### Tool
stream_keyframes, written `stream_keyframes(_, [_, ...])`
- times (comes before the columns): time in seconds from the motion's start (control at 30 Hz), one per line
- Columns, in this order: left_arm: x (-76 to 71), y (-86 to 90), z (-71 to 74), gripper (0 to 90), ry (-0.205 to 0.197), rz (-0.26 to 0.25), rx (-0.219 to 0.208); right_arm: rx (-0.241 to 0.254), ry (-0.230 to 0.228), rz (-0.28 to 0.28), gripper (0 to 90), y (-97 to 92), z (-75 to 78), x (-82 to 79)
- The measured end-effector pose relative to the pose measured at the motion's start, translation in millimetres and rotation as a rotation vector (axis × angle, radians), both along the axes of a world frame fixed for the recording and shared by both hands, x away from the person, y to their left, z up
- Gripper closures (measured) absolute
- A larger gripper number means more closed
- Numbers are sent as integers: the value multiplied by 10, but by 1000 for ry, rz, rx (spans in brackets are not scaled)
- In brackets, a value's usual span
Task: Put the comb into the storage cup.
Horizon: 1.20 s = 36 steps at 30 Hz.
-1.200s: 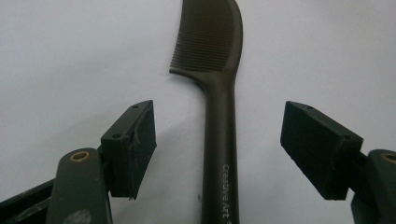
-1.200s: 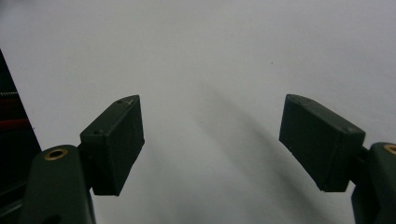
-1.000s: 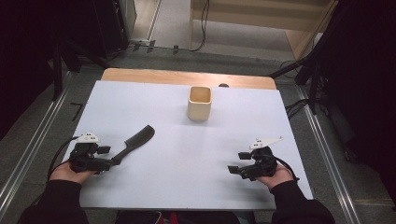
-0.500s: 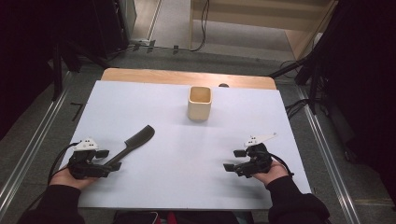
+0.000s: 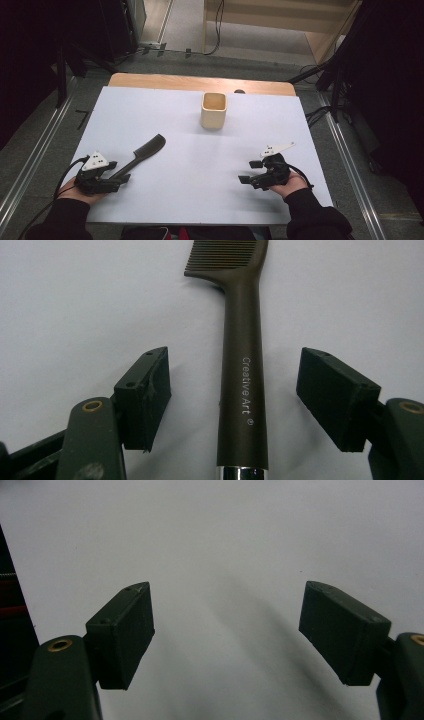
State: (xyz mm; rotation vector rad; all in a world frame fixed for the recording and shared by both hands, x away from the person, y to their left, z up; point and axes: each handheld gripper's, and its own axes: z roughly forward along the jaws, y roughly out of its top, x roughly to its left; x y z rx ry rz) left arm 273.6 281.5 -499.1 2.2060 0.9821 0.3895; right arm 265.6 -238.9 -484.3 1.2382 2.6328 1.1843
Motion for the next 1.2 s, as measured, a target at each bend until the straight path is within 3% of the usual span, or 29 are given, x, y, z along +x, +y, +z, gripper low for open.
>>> stream_keyframes(0.07, [-18,-20,-7,302,-16,-2,24,-2,0,-1,203,2,-2,1])
stream_keyframes(0.4, [-17,-20,14,406,-16,38,27,-8,0,-2,203,4,-3,1])
stream_keyframes(0.83, [16,-21,48,681,15,26,25,-15,0,3,203,17,-10,1])
stream_keyframes(1.2, [77,-11,83,726,54,15,30,-18,2,10,203,28,-11,-4])
